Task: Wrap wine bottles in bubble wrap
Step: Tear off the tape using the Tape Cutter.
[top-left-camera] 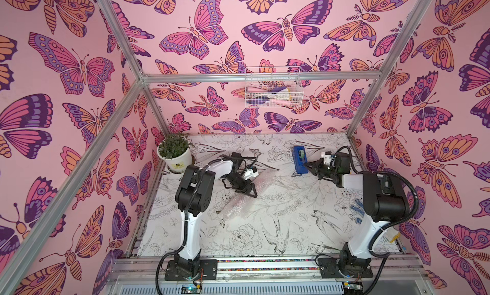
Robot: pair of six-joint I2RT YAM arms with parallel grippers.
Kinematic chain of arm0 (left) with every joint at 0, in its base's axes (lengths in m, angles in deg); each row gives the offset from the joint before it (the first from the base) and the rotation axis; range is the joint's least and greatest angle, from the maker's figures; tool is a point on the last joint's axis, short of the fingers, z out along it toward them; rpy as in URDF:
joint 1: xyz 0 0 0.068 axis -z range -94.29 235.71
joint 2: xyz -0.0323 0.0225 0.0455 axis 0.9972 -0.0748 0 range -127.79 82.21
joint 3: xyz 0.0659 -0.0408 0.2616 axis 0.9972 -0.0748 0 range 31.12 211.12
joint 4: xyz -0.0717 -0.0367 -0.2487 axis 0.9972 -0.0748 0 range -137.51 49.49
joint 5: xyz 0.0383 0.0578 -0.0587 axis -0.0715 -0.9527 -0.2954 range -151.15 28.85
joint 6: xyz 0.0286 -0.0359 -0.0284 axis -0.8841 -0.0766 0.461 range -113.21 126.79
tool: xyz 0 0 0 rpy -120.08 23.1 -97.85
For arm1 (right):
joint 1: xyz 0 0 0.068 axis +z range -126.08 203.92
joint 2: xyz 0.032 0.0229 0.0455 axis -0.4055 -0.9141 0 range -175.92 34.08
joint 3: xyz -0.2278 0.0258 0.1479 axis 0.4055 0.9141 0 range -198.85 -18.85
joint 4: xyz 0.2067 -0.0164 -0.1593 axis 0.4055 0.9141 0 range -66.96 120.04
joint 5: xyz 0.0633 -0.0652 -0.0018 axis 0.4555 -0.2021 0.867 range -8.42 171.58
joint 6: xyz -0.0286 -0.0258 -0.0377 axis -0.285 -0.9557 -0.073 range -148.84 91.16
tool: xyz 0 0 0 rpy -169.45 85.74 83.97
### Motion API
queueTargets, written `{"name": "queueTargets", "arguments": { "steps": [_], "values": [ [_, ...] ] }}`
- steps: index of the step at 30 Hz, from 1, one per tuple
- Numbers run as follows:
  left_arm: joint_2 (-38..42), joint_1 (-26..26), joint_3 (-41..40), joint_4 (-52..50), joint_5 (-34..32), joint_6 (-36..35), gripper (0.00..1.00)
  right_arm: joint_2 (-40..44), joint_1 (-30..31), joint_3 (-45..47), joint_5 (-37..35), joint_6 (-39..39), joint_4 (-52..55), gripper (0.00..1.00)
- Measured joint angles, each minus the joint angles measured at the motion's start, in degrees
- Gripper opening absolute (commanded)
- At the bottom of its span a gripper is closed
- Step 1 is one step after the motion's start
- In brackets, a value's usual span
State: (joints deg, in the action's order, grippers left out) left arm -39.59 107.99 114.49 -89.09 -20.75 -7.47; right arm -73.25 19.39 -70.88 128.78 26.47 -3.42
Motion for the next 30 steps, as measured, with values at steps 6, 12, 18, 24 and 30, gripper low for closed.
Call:
{"name": "queueTargets", "arguments": {
  "steps": [6, 12, 18, 24, 30],
  "values": [
    [-0.11, -0.11, 0.07, -0.11, 0.33, 0.00, 0.16, 1.62, 0.00, 0.48, 0.42, -1.44, 1.97, 0.00],
    [-0.15, -0.13, 0.07, -0.15, 0.39, -0.02, 0.16, 2.36, 0.00, -1.33, 0.48, -3.17, 4.76, 0.00],
    [-0.20, -0.13, 0.15, -0.26, 0.39, -0.02, 0.16, 4.20, 0.00, -1.44, 0.09, -6.88, 9.79, 0.00],
    [-0.28, -0.13, 0.31, -0.50, 0.39, -0.04, 0.16, 10.19, 0.00, 4.42, -1.31, -12.26, 17.46, 0.00],
    [-0.31, -0.13, 0.33, -0.55, 0.39, -0.04, 0.16, 10.10, 0.00, 4.52, -2.03, -14.25, 19.78, 0.00]
  ]
}}
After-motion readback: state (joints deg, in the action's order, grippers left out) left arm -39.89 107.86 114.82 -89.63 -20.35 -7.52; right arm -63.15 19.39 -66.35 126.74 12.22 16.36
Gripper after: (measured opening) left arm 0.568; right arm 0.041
